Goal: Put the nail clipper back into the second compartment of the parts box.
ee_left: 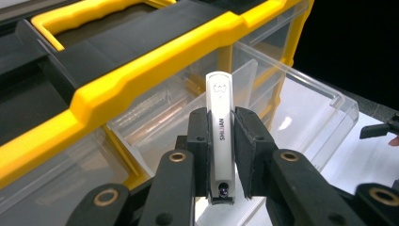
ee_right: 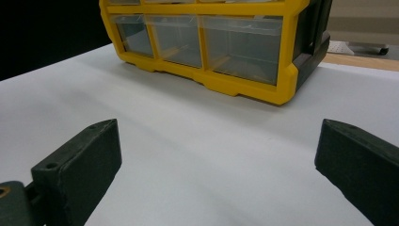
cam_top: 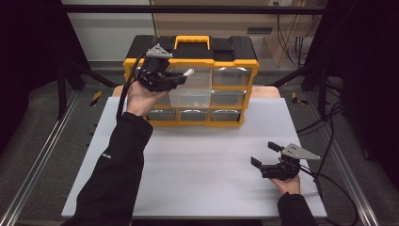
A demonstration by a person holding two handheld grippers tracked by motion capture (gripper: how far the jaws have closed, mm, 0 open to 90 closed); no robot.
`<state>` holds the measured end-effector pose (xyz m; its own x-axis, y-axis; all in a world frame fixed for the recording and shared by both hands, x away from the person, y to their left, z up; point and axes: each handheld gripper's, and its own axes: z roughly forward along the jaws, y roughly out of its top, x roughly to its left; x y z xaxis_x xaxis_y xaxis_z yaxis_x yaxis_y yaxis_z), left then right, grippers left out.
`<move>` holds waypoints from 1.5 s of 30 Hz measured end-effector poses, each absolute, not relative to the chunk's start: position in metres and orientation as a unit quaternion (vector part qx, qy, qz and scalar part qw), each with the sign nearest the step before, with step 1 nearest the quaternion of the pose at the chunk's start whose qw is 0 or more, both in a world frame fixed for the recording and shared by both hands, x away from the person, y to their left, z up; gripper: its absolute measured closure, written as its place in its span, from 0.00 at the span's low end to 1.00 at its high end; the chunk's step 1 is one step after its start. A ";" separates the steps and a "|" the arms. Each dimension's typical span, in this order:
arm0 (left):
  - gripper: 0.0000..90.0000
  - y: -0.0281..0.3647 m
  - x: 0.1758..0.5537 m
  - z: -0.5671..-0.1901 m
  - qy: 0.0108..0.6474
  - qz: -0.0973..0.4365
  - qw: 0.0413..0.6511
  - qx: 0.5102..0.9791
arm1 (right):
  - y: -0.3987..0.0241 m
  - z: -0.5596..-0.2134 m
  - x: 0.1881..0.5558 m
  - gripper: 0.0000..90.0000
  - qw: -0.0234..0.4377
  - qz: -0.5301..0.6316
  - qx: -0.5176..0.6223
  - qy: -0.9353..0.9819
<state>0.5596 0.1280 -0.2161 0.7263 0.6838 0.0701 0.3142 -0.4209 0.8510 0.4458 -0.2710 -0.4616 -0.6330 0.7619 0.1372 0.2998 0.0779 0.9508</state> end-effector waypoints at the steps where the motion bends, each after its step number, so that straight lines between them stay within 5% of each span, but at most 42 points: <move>1: 0.85 0.128 0.560 -0.217 0.306 0.208 0.441 0.818 | -0.271 -0.462 0.446 0.02 0.205 0.565 0.376 0.705; 21: 0.78 0.126 0.559 -0.219 0.311 0.210 0.431 0.821 | -0.272 -0.461 0.446 0.02 0.208 0.566 0.374 0.704; 35: 0.29 0.154 0.532 -0.218 0.306 0.207 0.513 0.775 | -0.271 -0.462 0.446 0.02 0.205 0.567 0.376 0.704; 45: 0.12 0.186 0.507 -0.235 0.307 0.226 0.541 0.750 | -0.271 -0.462 0.446 0.02 0.206 0.566 0.378 0.703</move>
<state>0.5069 0.1863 -0.2353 0.7091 0.7051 0.0059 0.2166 -0.2257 0.9498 0.4458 -0.2713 -0.4616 -0.6298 0.7643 0.1384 0.2992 0.0743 0.9513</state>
